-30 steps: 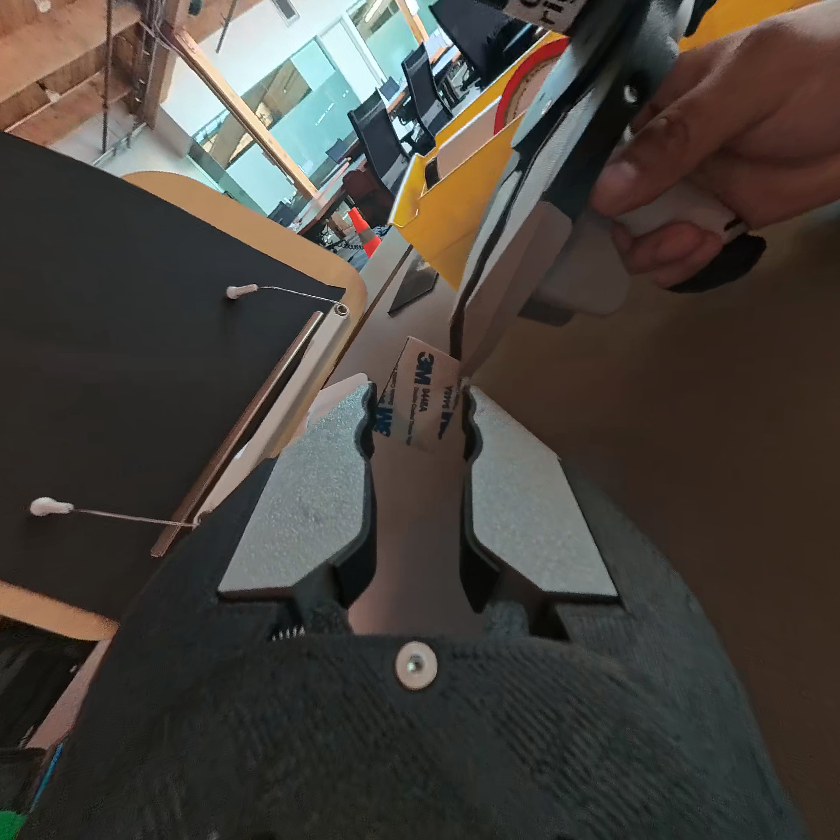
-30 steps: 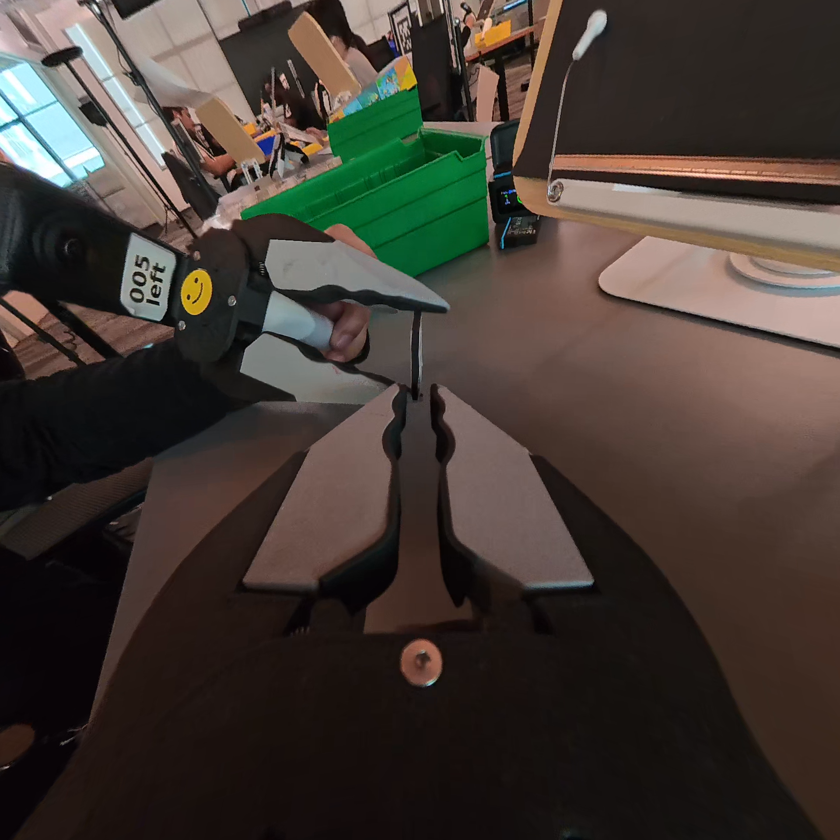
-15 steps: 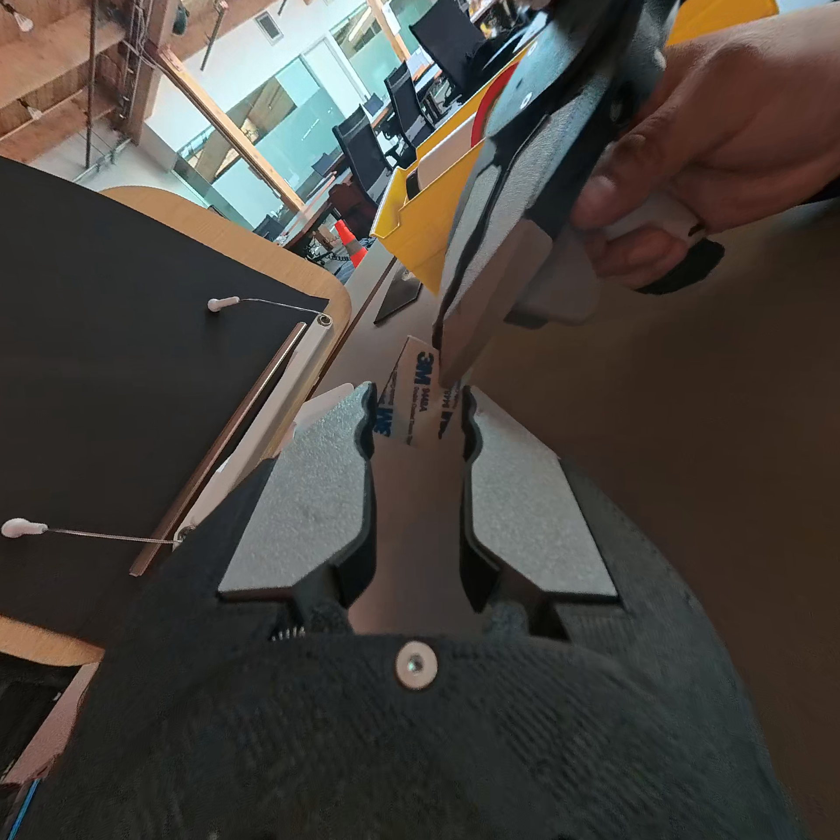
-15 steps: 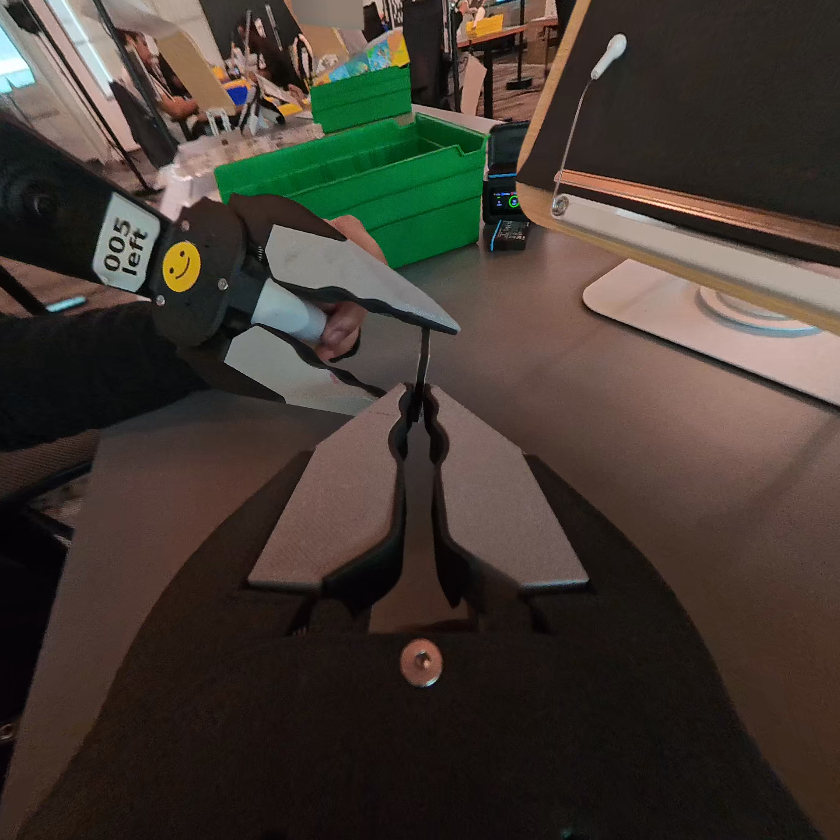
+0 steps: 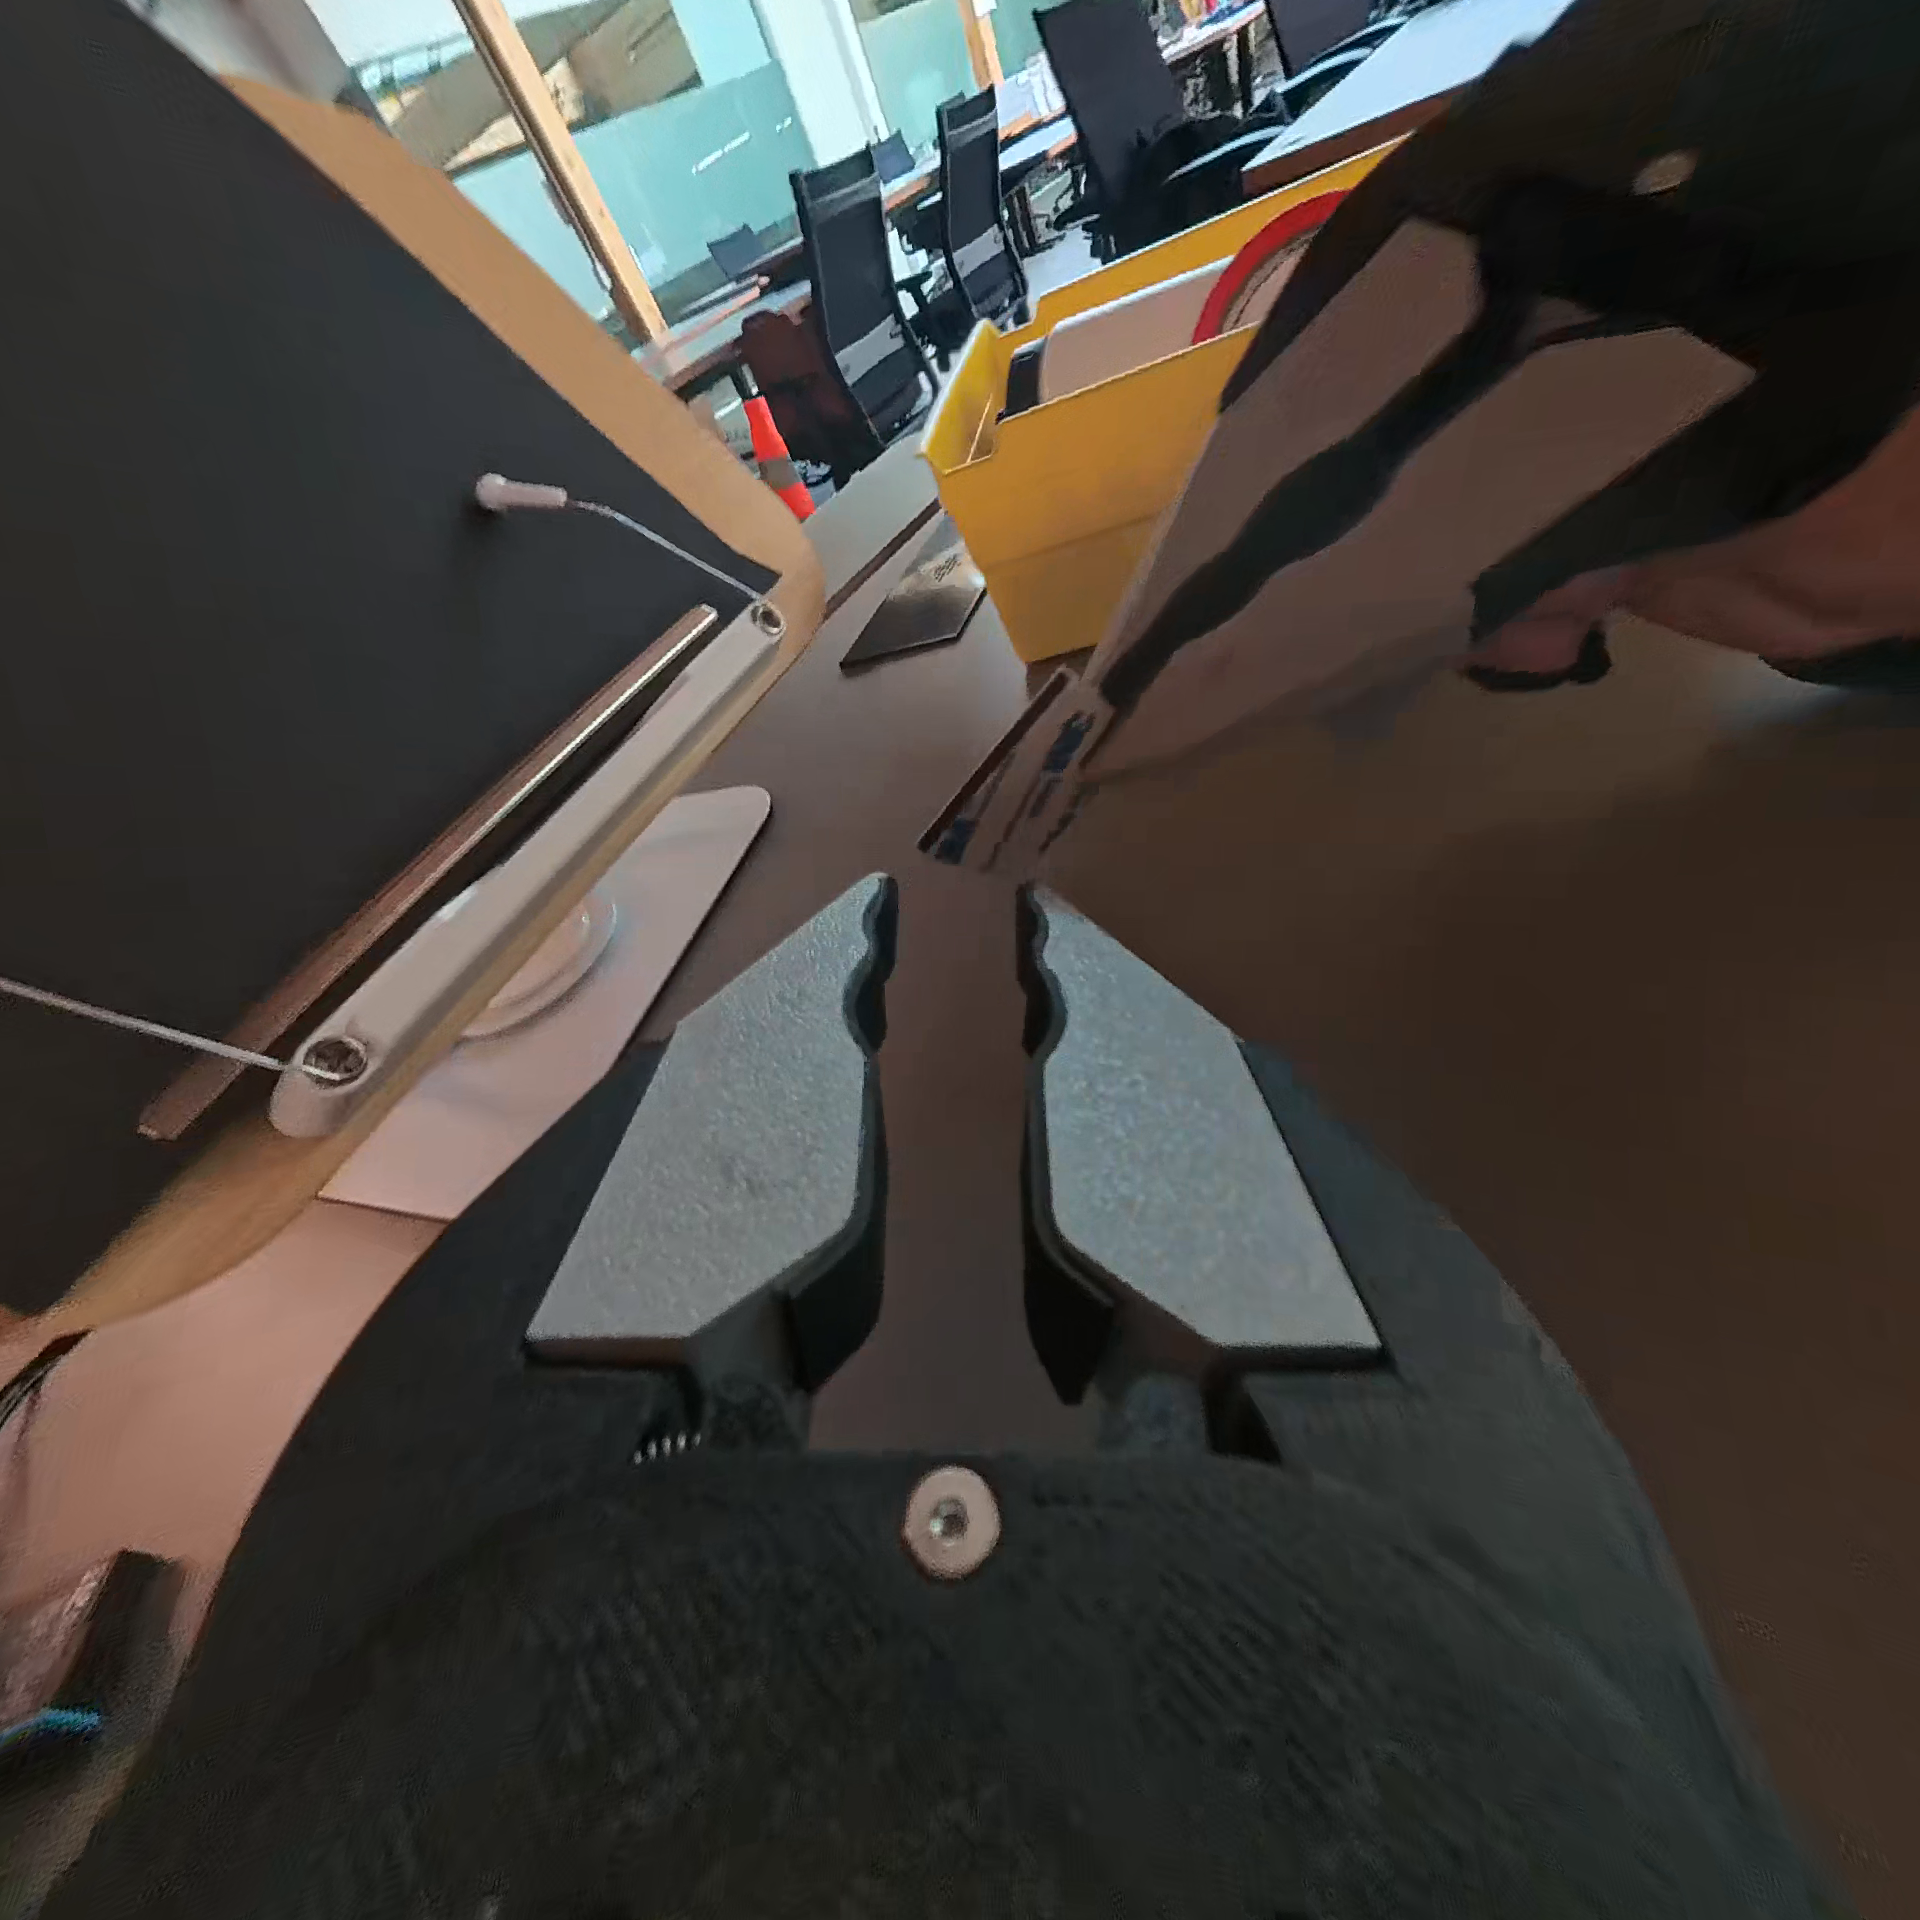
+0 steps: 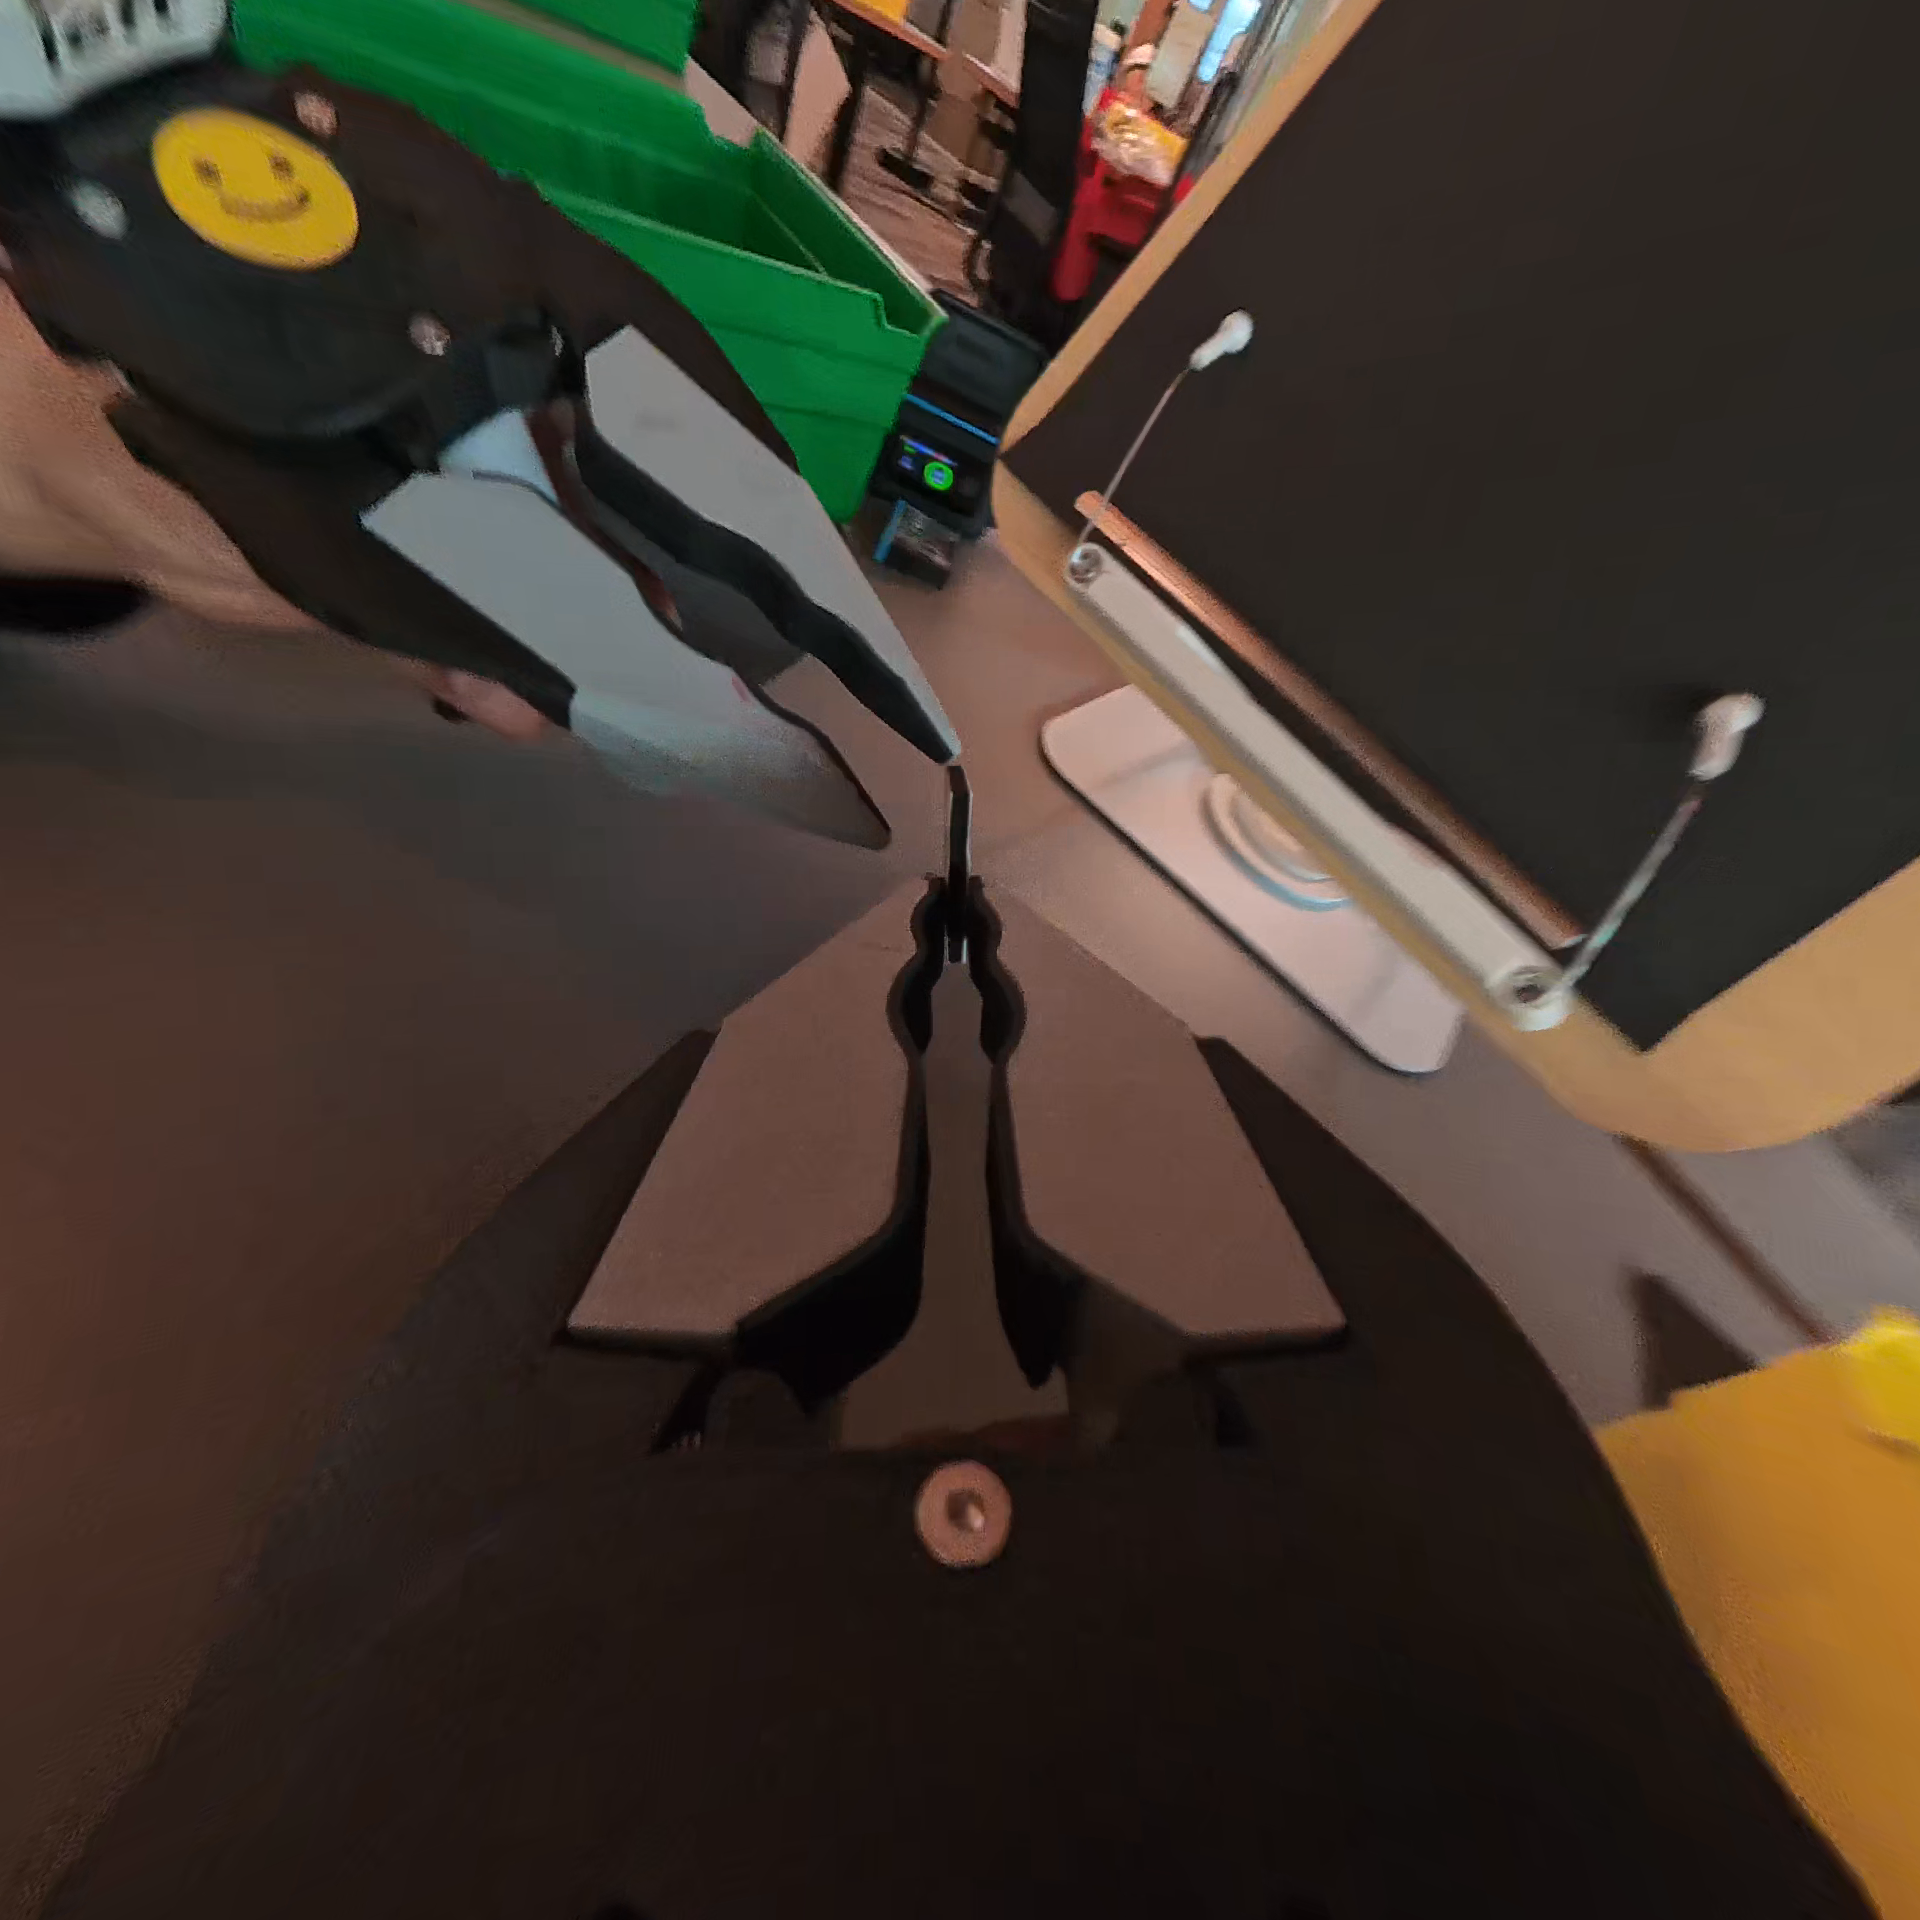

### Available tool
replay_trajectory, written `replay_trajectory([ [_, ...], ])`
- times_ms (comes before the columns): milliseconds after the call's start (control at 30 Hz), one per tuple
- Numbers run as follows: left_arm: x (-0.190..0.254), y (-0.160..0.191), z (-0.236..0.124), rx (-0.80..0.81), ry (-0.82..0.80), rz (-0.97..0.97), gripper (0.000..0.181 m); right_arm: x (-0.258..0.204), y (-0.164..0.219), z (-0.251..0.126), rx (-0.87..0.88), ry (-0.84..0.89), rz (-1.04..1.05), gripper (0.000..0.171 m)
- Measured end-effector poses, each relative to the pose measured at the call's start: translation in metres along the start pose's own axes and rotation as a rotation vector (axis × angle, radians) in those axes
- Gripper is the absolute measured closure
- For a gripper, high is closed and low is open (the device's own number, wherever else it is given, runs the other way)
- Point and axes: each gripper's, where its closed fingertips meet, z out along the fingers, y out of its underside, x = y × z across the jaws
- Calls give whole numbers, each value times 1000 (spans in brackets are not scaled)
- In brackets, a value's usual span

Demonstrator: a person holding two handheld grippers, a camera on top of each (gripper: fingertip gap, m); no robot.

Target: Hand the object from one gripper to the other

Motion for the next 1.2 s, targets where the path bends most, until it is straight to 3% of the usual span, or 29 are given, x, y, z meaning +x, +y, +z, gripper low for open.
replay_trajectory([
  [233, 4, 13, 5, -70, -27, 146, 162, 1, 6, 1, -99, 175, -446, 170],
  [467, 4, 7, 6, -49, -78, 237, 155, -16, 3, 1, -74, 111, -506, 171],
  [633, 16, 7, 6, -48, -27, 295, 165, -28, 2, 3, -51, 58, -509, 170],
  [733, 17, 10, 7, -78, -38, 351, 175, -22, 3, 4, -49, 67, -431, 168],
  [800, 14, 9, 7, -82, -49, 323, 180, -12, 2, 3, -44, 81, -321, 155],
  [1033, -12, -3, -2, -39, -156, 242, 181, -9, 4, 5, 10, -105, 142, 130],
  [1200, -7, 4, 1, -78, -158, 307, 181, -13, -2, 8, 60, -177, 326, 117],
])
